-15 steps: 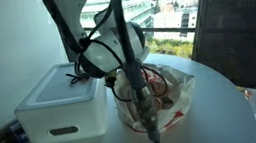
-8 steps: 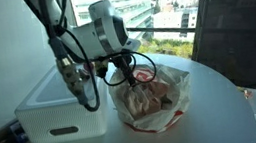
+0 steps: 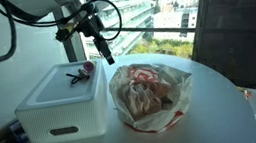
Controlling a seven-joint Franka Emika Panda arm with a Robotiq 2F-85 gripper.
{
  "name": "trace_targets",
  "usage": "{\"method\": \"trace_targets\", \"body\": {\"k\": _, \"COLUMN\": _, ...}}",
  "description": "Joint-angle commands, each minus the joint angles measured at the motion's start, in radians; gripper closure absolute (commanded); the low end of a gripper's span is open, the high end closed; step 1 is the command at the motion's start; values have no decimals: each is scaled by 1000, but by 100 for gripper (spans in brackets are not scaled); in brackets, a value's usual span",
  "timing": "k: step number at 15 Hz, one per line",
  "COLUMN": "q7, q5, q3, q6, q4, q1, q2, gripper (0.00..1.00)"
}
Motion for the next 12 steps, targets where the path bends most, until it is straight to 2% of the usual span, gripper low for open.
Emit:
{"method": "trace_targets", "body": {"k": 1, "q7": -175, "q5": 134, "q3": 39, "q6": 47, "q4": -49, "q1": 27, "q2": -102, "gripper": 0}}
{"method": "trace_targets", "body": {"k": 4, "q7": -383, "q5": 290, "q3": 65, "q6": -4, "q4": -3, "q1": 40, "q2": -65, "gripper": 0}}
{"method": "trace_targets", "body": {"k": 7, "q7": -595, "q5": 395, "q3": 72, "q6": -53, "q4": 21, "q1": 40, "q2": -31, "gripper": 0}}
{"method": "trace_targets", "body": {"k": 9, "q7": -725, "q5": 434, "q3": 71, "q6": -101, "q4": 48, "q1": 38, "q2": -5, "gripper": 0}}
{"method": "trace_targets", "body": {"k": 12, "q7": -870, "q5": 403, "q3": 65, "q6": -176, "q4": 104, "q1": 42, "q2": 51, "gripper": 0}}
